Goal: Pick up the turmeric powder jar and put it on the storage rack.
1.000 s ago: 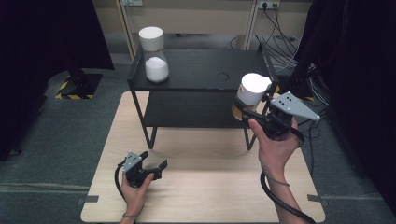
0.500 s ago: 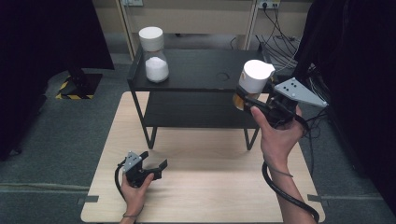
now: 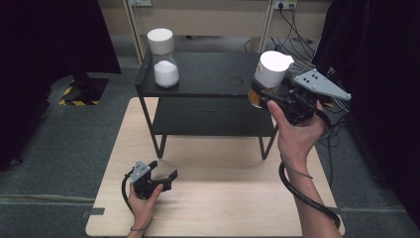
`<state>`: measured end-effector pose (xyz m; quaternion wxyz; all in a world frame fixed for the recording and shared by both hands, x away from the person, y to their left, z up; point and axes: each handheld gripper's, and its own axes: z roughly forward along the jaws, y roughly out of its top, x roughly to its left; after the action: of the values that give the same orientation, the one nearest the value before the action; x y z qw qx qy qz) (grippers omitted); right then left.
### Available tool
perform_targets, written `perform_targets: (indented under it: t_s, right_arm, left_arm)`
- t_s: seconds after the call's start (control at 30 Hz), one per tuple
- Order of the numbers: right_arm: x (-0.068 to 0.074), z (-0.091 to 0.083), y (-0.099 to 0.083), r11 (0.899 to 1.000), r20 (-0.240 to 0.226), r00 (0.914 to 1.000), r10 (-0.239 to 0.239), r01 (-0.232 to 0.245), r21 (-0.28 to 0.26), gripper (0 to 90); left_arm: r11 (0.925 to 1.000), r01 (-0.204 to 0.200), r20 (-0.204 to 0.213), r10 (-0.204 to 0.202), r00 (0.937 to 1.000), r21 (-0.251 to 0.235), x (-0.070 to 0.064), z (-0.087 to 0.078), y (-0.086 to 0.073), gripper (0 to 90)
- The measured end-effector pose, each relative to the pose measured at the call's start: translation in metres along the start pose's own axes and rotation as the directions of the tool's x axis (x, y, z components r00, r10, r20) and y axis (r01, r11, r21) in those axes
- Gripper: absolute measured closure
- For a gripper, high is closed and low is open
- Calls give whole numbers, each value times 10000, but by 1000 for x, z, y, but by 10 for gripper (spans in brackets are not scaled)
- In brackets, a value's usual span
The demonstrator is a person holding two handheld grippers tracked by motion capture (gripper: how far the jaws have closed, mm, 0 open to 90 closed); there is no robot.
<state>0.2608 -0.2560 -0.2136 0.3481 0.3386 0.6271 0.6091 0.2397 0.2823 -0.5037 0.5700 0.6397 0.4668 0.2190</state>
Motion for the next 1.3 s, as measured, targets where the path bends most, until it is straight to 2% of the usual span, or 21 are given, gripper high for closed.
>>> perform_targets:
  t_s: [0.5,0.8,1.3]
  right_arm:
    - [-4,22,15,9993,464,9987,-215,201,303,310]
    - [-8,38,16,9990,683,9976,-84,54,442,310]
    - [-11,58,15,9968,1017,9947,-163,82,793,309]
  left_arm:
    - [10000,29,25,-29,10000,1,1,0,0,25]
    - [10000,7,45,-7,10000,14,1,0,0,25]
    - [10000,-19,62,19,10000,66,1,1,1,25]
